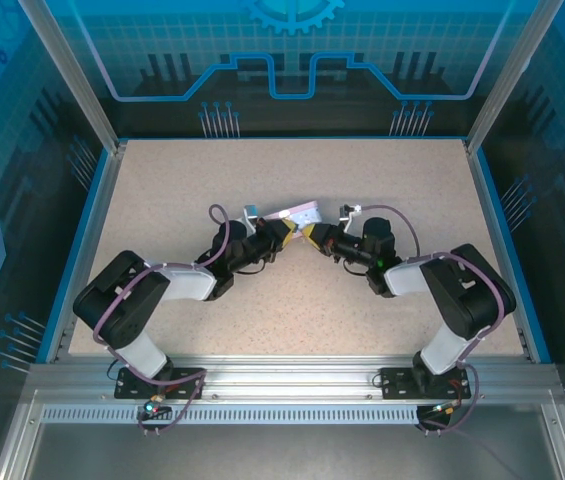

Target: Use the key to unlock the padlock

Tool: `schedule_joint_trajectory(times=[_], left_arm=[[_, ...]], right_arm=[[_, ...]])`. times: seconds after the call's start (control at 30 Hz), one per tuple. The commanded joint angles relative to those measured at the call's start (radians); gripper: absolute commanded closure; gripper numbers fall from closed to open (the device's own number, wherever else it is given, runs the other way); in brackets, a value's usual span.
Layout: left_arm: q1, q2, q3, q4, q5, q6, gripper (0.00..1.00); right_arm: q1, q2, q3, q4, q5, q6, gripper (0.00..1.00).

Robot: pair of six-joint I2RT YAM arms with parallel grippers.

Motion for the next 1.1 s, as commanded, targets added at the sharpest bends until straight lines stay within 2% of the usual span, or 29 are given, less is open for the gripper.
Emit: schedule_joint_trajectory(times=[0.0, 0.13, 0.37, 0.6, 0.77, 1.07], left_arm=[[-0.035, -0.023, 0.016, 0.072, 0.14, -0.018, 1.0], [-0.034, -0.026, 0.013, 0.066, 0.142, -0.014, 1.0], [-0.034, -0.026, 0.007, 0.064, 0.143, -0.01, 1.0], [-0.035, -0.026, 0.003, 0.061, 0.141, -0.007, 1.0], [-0.035, -0.022, 0.007, 0.06, 0.141, -0.005, 1.0], [-0.035, -0.024, 0.011, 0.057, 0.141, -0.004, 1.0]], right_arm=[[0.005, -0.019, 0.056, -0.128, -0.009, -0.094, 1.0], [-0.011, -0.049, 0.089, -0.243, -0.034, -0.165, 1.0], [-0.043, -0.022, 0.123, -0.27, -0.101, -0.145, 1.0], [-0.047, 0.019, 0.154, -0.227, -0.169, -0.013, 1.0], [-0.047, 0.014, 0.168, -0.288, -0.177, 0.061, 1.0], [-0.047, 0.055, 0.162, -0.254, -0.189, 0.184, 1.0]])
